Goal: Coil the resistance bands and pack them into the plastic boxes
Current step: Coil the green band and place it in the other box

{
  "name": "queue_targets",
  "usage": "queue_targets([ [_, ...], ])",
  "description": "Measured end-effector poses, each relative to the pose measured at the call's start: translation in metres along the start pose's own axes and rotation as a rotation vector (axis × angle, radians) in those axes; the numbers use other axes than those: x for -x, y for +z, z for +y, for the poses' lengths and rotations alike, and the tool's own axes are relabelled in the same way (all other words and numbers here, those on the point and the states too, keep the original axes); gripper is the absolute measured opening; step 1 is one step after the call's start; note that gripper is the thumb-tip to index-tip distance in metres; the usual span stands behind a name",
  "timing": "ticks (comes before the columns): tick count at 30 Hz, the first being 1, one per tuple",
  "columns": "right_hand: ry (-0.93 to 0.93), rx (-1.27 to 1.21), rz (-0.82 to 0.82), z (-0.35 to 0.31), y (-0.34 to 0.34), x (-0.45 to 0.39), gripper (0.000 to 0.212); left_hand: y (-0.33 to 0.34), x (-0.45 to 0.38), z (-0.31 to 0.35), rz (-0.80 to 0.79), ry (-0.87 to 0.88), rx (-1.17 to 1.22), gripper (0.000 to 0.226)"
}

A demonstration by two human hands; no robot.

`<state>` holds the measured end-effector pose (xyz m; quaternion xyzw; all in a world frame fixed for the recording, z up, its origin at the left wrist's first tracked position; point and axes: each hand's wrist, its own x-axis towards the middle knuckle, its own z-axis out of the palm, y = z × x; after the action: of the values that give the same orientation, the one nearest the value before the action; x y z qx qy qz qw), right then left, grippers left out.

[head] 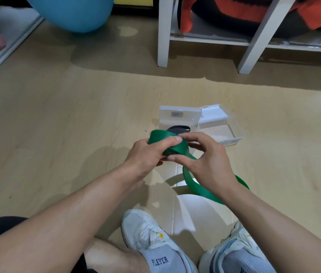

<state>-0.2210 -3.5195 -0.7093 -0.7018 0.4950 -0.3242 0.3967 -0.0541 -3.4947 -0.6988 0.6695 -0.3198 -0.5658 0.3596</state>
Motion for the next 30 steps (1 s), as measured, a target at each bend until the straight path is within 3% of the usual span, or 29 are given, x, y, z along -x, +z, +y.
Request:
queue_targets([
  [5, 0.021, 0.007, -0.010, 0.0015, -0.0028, -0.0020, 0.042, 0.0010, 0.0003, -0.0031, -0.121, -0.137, 0.074, 0.053],
  [15, 0.068, 0.004, -0.036, 0.0068, -0.0066, -0.0035, 0.042, 0.0027, 0.0014, -0.0019, -0.177, -0.137, 0.161, 0.044],
  [18, 0.065, 0.036, -0.002, 0.0045, -0.0068, -0.0025, 0.039, 0.0009, 0.0004, -0.0024, -0.207, -0.148, 0.188, 0.059],
  [25, 0.004, -0.122, 0.016, 0.0005, -0.0008, 0.0003, 0.058, 0.0015, 0.0035, -0.0004, -0.198, -0.151, 0.343, 0.048],
  [30, 0.020, -0.193, 0.046, 0.0042, -0.0011, -0.0032, 0.039, -0.0010, 0.0046, 0.0019, -0.267, -0.153, 0.373, 0.052],
])
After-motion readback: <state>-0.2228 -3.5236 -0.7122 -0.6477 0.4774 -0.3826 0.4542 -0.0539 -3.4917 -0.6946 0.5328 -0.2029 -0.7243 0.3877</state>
